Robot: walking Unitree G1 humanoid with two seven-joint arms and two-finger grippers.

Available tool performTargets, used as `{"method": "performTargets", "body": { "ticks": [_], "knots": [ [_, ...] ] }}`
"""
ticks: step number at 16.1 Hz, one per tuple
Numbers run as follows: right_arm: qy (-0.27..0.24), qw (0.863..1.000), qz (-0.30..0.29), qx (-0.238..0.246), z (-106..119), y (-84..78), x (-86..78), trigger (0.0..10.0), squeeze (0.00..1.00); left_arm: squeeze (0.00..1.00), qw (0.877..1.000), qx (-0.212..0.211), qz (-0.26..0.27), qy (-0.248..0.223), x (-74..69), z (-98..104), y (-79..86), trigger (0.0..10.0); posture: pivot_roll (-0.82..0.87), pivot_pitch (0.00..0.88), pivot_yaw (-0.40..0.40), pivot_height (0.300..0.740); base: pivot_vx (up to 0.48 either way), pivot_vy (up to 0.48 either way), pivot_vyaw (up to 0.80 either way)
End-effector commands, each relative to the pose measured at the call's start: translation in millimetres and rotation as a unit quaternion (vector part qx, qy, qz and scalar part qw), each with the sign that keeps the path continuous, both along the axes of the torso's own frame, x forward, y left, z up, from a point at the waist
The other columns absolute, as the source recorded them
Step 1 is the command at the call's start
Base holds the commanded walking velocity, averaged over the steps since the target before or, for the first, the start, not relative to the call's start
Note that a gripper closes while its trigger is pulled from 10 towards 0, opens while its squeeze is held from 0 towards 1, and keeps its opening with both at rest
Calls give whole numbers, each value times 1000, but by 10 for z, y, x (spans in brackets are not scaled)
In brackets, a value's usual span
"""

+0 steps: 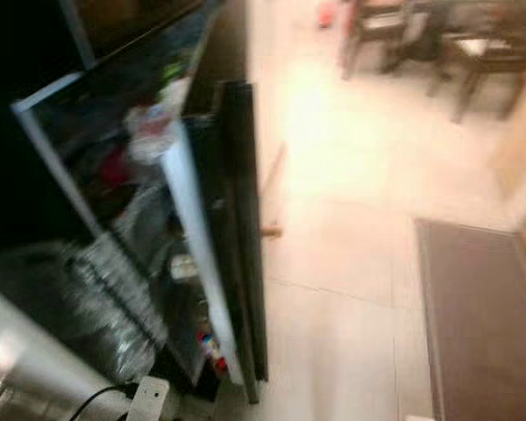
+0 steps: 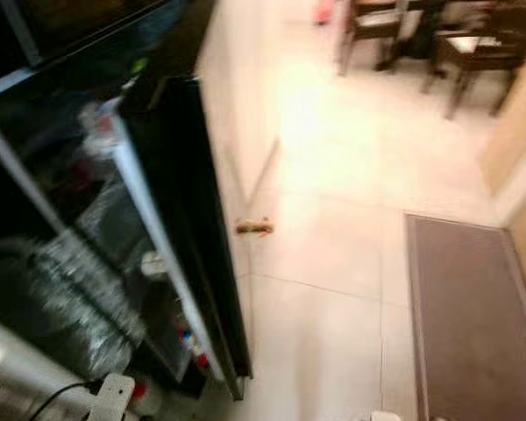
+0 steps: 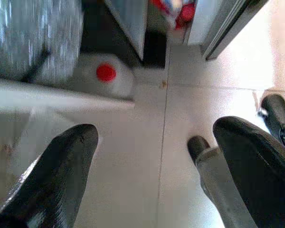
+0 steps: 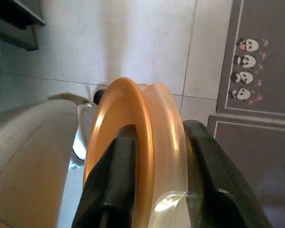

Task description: Restocking fridge

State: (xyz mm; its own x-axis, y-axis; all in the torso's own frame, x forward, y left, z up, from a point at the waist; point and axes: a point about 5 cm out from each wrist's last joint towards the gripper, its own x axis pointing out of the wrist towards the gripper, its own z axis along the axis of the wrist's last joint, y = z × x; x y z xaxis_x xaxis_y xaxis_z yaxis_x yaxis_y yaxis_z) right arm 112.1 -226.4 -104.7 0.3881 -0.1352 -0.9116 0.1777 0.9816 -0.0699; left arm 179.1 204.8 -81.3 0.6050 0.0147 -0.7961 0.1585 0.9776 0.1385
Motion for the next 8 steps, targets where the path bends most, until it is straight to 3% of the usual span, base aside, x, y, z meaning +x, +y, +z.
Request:
{"method": "performTargets", "body": {
  "ticks": [1, 4, 8],
  "knots": [
    [-9, 1000, -8, 4, 4, 27, 29, 10000, 0, 0, 1000, 1, -4, 9, -30, -15, 5, 10000, -133, 0, 62, 740, 0, 0, 0],
    [-15, 1000, -16, 0, 16, 3, 56, 10000, 0, 0, 1000, -4, -8, 3, 4, -3, -25, 10000, -138, 0, 58, 740, 0, 0, 0],
    [-13, 1000, -7, -2, 22, -5, 73, 10000, 0, 0, 1000, -1, -11, 1, 22, 2, -38, 10000, -145, 0, 58, 740, 0, 0, -781]
  ]
}}
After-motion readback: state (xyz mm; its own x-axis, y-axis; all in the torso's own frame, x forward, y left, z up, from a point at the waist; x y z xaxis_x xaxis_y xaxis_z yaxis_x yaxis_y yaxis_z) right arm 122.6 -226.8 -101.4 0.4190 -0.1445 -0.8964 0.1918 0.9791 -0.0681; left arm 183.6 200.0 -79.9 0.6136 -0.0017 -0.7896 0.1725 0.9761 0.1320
